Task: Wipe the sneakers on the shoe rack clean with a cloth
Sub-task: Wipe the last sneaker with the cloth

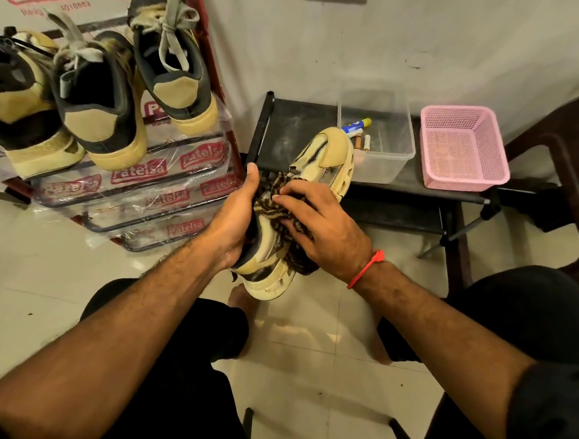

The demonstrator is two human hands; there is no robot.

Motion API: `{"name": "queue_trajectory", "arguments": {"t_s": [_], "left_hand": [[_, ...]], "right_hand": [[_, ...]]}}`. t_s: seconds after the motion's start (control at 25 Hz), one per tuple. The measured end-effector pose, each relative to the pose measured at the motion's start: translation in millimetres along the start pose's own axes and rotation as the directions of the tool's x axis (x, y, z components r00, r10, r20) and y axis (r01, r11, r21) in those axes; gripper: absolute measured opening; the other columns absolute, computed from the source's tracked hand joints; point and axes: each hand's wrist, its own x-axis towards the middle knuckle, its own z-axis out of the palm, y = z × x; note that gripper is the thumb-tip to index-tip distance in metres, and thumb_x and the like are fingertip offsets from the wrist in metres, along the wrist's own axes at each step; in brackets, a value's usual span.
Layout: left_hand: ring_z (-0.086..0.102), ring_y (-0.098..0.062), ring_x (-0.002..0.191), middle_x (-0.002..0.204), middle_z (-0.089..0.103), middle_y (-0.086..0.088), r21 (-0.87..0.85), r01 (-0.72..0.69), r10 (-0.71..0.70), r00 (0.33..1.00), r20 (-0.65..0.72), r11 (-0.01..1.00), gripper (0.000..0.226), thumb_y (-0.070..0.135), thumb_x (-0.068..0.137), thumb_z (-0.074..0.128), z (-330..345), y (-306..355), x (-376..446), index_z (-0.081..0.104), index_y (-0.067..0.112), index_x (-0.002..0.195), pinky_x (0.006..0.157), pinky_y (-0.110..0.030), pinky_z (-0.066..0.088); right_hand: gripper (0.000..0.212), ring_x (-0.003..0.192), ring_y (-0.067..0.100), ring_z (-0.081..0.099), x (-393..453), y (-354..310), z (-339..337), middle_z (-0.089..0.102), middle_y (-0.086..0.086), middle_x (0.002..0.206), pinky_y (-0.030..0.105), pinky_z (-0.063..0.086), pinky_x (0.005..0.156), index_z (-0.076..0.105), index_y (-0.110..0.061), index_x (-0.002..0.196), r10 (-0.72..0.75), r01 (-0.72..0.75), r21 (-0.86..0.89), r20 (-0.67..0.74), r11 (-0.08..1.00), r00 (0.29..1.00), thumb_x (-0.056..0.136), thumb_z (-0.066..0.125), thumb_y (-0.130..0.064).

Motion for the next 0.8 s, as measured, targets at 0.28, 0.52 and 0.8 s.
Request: {"name": "queue_trajectory", "arguments": {"t_s": [0.28, 0.52, 0.8], "left_hand": [[0.071, -0.029, 0.111, 0.115, 0.075, -0.013, 0.008, 0.025, -0.025, 0.999, -0.035, 1.000, 0.043, 0.046, 0.104, 0.050, 0.5, -2.9, 5.3, 0.073, 0.012, 0.114, 0.109, -0.047, 0.047], [0.071, -0.034, 0.105, 0.103, 0.076, -0.015, 0.118, -0.065, 0.069, 0.997, -0.036, 0.991, 0.040, 0.045, 0.101, 0.055, 1.1, -9.6, 4.8, 0.078, 0.011, 0.100, 0.101, -0.046, 0.051], [0.072, -0.031, 0.109, 0.111, 0.076, -0.016, 0.131, -0.104, 0.106, 0.994, -0.010, 0.986, 0.043, 0.045, 0.103, 0.052, 6.9, -13.6, 0.8, 0.076, 0.010, 0.110, 0.107, -0.052, 0.049]], "right_hand": [[0.028, 0.114, 0.027, 0.054, 13.9, 38.9, -23.2, 0.059, 0.014, 0.120, 0.043, 0.048, 0.102, 0.067, -0.004, 0.120, 0.345, -0.346, 0.000, -0.077, 0.938, 0.936, 0.092, 0.062, -0.007], [0.031, 0.108, 0.032, 0.055, 8.1, -12.7, -7.9, 0.060, 0.021, 0.113, 0.039, 0.046, 0.101, 0.066, 0.003, 0.113, 0.000, 0.002, -0.031, 0.052, 1.000, 0.999, 0.087, 0.059, -0.012], [0.030, 0.107, 0.029, 0.053, 8.3, -10.9, -6.4, 0.060, 0.016, 0.111, 0.039, 0.046, 0.100, 0.067, -0.001, 0.114, 0.279, -0.276, -0.066, 0.044, 0.959, 0.959, 0.087, 0.059, -0.012]]}}
